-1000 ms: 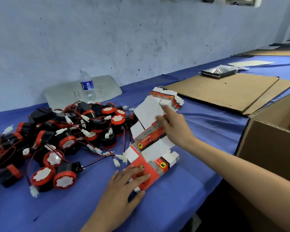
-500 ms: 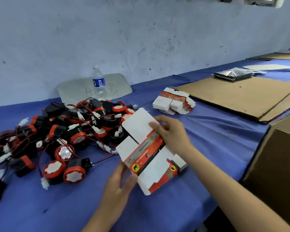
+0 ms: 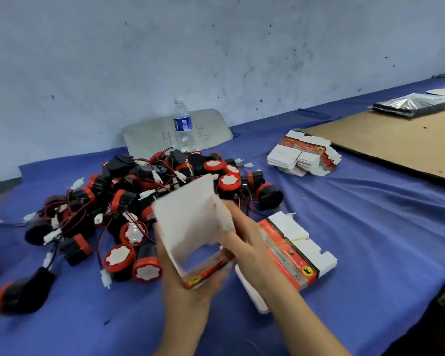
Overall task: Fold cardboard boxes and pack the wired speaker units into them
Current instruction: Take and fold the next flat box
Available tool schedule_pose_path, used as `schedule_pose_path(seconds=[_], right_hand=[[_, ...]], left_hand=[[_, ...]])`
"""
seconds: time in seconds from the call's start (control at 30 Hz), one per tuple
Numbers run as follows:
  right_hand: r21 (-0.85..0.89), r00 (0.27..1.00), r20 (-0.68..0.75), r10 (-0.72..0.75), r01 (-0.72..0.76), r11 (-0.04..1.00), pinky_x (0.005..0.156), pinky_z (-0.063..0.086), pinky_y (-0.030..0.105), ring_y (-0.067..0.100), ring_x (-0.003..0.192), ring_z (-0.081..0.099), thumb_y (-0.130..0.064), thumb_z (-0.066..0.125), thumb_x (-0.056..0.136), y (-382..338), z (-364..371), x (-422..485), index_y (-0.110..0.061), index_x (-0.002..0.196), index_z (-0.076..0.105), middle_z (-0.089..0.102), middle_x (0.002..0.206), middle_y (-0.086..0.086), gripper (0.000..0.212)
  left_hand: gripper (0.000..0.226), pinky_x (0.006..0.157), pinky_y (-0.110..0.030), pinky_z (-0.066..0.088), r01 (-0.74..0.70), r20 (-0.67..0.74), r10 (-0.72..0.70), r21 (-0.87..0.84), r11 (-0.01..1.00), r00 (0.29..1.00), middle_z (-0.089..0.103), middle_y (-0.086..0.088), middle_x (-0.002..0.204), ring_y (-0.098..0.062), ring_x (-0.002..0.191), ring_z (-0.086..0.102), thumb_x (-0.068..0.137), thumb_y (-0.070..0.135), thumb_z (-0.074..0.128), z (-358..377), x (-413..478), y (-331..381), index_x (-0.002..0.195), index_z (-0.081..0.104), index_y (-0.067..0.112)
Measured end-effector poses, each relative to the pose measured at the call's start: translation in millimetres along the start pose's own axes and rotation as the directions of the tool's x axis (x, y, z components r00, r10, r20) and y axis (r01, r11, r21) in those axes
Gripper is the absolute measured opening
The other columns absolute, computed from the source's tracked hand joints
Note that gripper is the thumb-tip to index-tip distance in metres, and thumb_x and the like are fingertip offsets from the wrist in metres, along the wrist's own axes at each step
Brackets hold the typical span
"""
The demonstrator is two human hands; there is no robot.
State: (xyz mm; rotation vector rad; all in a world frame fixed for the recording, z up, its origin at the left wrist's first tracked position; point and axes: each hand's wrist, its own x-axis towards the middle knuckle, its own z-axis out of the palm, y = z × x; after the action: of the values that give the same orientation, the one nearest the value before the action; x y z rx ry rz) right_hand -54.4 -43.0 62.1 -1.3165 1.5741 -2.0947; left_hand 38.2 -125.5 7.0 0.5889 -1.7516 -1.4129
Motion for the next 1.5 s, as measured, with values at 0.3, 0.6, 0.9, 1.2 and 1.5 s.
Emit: schedule_pose_path(seconds=[0.3, 0.6, 0.9, 1.2, 1.5], right_hand=[[0.183, 0.883, 0.097, 0.46, -0.47, 0.864, 0.084, 0.053, 0.019, 0.001, 0.086, 0.068, -0.06, 0.058, 0.077, -2, 1, -10, -0.032, 0.089, 0.076, 0.073, 0.085, -0.015, 0.035], [0.533, 0.837, -0.196, 0.51, -0.346, 0.772, 0.075, 0.058, 0.033, 0.018, 0.11, 0.064, -0.027, 0.054, 0.095, 5, -4, 4, -0.057, 0.127, 0.043, 0.051, 0.133, -0.017, 0.045], [0.14, 0.876, -0.169, 0.451, -0.432, 0.891, 0.1, 0.041, 0.027, 0.006, 0.119, 0.053, -0.031, 0.053, 0.095, 9, -3, -1, -0.021, 0.109, 0.072, 0.058, 0.125, -0.004, 0.025], [-0.177, 0.932, -0.257, 0.256, -0.305, 0.936, 0.071, 0.044, 0.033, 0.006, 0.07, 0.056, -0.072, 0.038, 0.082, 10, 4, -4, -0.03, 0.071, 0.069, 0.061, 0.072, -0.01, 0.053], [0.103, 0.984, -0.084, 0.158, -0.149, 0.983, 0.071, 0.048, 0.018, 0.007, 0.086, 0.063, -0.048, 0.056, 0.084, 3, 12, -6, -0.022, 0.117, 0.062, 0.068, 0.099, -0.002, 0.042]], left_hand=[[0.093, 0.078, -0.016, 0.044, -0.114, -0.054, 0.122, 0.131, 0.985, 0.991, 0.047, 0.049, 0.113, 0.016, 0.098, 0.052, 0.064, 0.062, 0.064, -17, 18, 19, 0.137, 0.006, 0.068], [0.045, 0.046, -0.027, 0.054, 0.091, 0.161, -0.057, -0.213, 0.973, 0.985, 0.073, -0.002, 0.103, -0.033, 0.062, 0.071, 0.1, 0.01, 0.044, -26, 23, 19, 0.126, 0.056, 0.044], [0.108, 0.11, -0.011, 0.023, -0.539, 0.27, 0.468, 0.343, 0.769, 0.841, 0.011, -0.014, 0.157, -0.013, 0.147, 0.012, 0.07, 0.036, 0.077, -28, 28, 10, 0.152, 0.008, 0.035], [0.058, 0.075, -0.01, 0.049, -0.282, 0.079, 0.277, 0.051, 0.958, 0.958, 0.061, 0.034, 0.103, 0.012, 0.095, 0.058, 0.061, 0.05, 0.068, -25, 12, 20, 0.108, 0.041, 0.072], [0.039, 0.069, -0.016, 0.053, -0.133, 0.088, 0.142, -0.102, 0.986, 0.986, 0.059, 0.036, 0.103, 0.005, 0.1, 0.061, 0.067, 0.06, 0.058, -21, 5, 29, 0.1, 0.043, 0.074]])
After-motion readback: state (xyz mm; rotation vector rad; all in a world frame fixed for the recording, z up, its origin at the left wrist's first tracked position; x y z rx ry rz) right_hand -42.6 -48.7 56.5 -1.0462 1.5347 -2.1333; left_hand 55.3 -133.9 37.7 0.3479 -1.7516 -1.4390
